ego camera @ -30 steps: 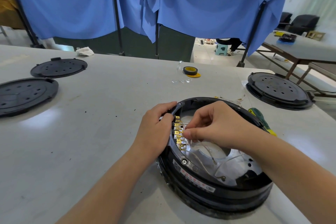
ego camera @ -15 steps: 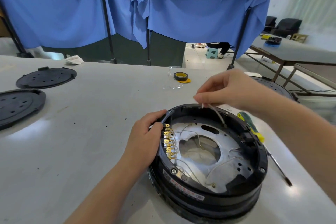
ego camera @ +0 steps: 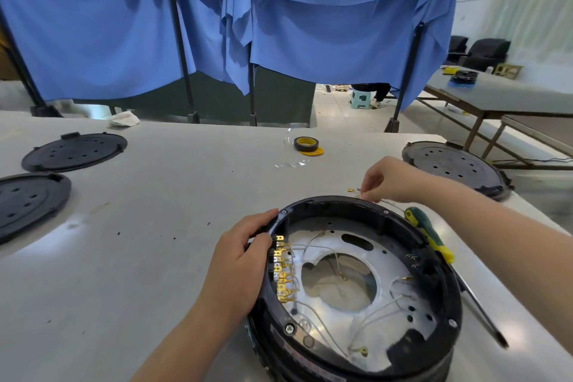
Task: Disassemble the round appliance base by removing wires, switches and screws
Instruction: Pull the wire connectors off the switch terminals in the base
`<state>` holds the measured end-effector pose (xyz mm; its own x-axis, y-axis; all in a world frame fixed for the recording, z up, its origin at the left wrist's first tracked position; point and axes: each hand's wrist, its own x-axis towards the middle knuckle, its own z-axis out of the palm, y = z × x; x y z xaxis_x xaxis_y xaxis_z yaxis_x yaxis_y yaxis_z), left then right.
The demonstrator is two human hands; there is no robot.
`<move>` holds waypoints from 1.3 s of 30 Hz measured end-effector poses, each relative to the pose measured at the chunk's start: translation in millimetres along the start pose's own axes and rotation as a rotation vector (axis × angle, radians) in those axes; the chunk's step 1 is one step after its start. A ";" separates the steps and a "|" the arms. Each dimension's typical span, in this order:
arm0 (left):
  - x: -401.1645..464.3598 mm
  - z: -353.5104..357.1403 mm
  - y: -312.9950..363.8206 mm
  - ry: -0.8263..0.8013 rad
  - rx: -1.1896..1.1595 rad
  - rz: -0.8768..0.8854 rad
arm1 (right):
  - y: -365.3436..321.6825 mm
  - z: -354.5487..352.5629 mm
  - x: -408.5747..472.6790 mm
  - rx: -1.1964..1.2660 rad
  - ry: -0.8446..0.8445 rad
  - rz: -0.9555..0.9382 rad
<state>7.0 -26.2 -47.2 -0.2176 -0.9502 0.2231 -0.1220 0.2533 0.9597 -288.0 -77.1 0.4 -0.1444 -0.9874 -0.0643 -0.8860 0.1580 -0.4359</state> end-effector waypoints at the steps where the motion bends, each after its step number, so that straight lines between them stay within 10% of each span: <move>1: 0.1 -0.1 0.0 -0.001 0.003 0.003 | 4.1 5.2 5.4 -0.023 -0.008 -0.002; 39: 0.7 0.3 1.3 0.009 0.021 -0.019 | -31.0 -2.4 -41.1 -0.010 0.266 -0.212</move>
<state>6.4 -26.6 -45.9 -0.2067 -0.9563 0.2068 -0.1465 0.2392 0.9599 -255.7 -41.4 18.6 -0.0653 -0.9623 0.2640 -0.9126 -0.0494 -0.4059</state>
